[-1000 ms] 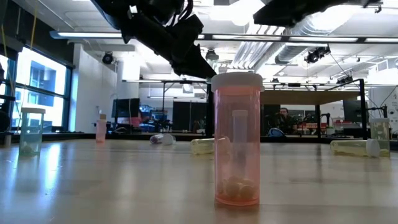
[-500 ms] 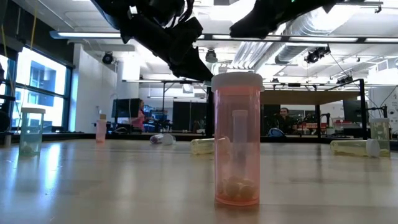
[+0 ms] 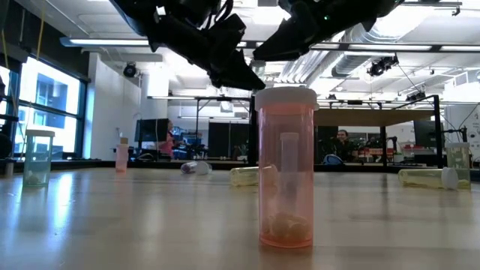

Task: Pick and place medicine bottles onto shelf by color
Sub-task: Put the right light blue medicine bottle on the shelf

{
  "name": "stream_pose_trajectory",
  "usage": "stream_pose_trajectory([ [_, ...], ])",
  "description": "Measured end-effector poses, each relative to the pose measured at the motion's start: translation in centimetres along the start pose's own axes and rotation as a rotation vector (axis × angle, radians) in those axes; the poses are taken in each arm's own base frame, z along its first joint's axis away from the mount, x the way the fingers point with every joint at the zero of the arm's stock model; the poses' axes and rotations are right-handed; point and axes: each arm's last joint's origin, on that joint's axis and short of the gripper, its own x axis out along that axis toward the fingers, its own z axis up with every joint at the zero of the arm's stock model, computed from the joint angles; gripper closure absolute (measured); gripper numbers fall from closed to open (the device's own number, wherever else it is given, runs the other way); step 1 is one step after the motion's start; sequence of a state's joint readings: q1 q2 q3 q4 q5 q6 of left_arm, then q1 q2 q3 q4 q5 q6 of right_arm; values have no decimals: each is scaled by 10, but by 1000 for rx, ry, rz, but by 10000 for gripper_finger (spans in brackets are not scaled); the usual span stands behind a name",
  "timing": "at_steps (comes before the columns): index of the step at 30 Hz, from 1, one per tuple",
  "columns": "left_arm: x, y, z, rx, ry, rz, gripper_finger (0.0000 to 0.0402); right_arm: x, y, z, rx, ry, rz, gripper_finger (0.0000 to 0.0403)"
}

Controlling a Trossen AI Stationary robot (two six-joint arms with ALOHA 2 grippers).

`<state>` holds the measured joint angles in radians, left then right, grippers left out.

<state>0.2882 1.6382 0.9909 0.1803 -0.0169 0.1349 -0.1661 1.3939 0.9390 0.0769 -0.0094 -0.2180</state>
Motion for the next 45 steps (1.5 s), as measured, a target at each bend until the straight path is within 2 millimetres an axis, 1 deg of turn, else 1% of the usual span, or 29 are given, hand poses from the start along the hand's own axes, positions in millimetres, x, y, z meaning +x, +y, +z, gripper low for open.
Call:
stream_pose_trajectory([
  [14,0,1,3,-1,-26,36,303,2,0,-2,0,36,-10,217],
  [17,0,1,4,-1,-34,37,303,2,0,-2,0,44,-9,233],
  [22,0,2,5,-1,-53,39,303,1,0,-3,9,53,-9,279],
  [26,0,2,5,-2,-53,39,303,1,0,-3,8,55,-9,298],
  [36,0,2,5,0,-52,39,303,1,0,-4,0,58,-8,302],
  [39,0,2,5,29,-52,40,301,1,0,-4,-9,59,-8,302],
  [42,0,2,6,57,-55,41,292,0,0,-3,-11,59,-22,303],
  [45,0,2,6,76,-56,43,272,-5,-1,1,-11,40,-27,303],
])
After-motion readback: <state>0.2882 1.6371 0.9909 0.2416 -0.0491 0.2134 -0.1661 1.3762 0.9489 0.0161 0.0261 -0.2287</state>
